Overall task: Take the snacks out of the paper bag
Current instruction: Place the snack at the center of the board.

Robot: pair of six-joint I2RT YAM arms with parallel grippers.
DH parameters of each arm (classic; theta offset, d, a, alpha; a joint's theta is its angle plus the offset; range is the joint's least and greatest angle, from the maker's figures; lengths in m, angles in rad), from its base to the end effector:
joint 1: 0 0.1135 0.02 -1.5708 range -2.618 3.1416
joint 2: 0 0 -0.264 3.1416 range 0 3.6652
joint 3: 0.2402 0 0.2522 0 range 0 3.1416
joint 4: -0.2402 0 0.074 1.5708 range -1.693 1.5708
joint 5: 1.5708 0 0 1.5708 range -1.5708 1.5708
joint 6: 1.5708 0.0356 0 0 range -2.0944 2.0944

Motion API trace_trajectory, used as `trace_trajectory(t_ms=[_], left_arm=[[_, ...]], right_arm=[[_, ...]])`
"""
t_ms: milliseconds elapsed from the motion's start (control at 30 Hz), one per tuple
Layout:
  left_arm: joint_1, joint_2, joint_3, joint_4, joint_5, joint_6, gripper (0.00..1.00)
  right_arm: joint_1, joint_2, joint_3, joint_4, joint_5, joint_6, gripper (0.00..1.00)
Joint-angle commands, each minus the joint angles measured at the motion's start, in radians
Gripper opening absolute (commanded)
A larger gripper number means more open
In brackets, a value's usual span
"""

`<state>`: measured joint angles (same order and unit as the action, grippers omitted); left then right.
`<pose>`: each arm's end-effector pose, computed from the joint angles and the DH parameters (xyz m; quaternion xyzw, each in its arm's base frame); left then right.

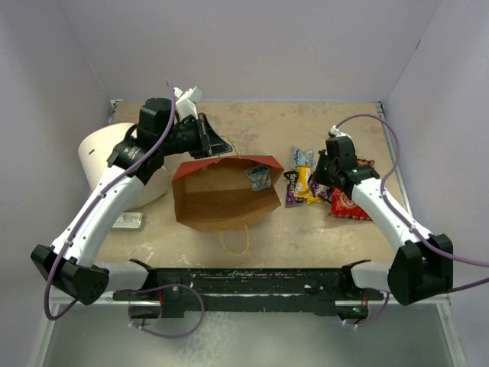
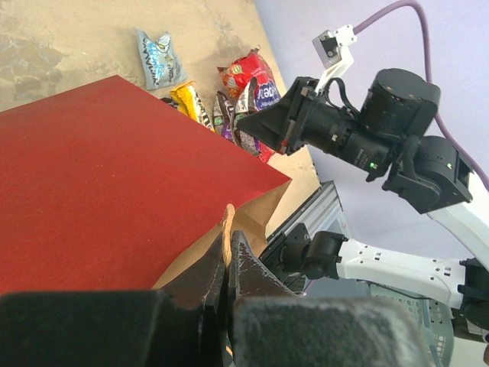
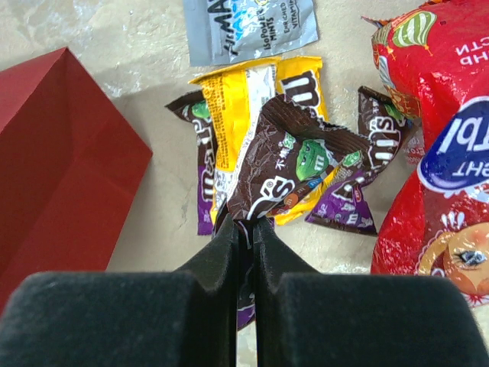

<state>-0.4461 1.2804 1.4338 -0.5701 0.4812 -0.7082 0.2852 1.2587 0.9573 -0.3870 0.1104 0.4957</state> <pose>0.2399 -0.1330 0.4204 0.0225 0.8239 -0.4565 0.3351 0.2651 0.0736 0.2798 0.1183 0.8954 0.1161 0.4133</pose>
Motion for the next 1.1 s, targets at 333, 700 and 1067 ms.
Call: trace_trajectory(t_ms=[333, 700, 1067], left_arm=[[0.004, -0.018, -0.024, 0.091, 0.053, -0.052, 0.00], [0.004, 0.041, 0.017, 0.115, 0.076, -0.037, 0.00], [0.004, 0.095, 0.037, 0.156, 0.110, -0.057, 0.00]], right_arm=[[-0.025, 0.143, -0.003, 0.155, 0.088, -0.099, 0.04], [-0.026, 0.196, -0.003, 0.105, 0.059, -0.105, 0.34], [-0.026, 0.070, 0.191, -0.039, -0.089, -0.174, 0.56]])
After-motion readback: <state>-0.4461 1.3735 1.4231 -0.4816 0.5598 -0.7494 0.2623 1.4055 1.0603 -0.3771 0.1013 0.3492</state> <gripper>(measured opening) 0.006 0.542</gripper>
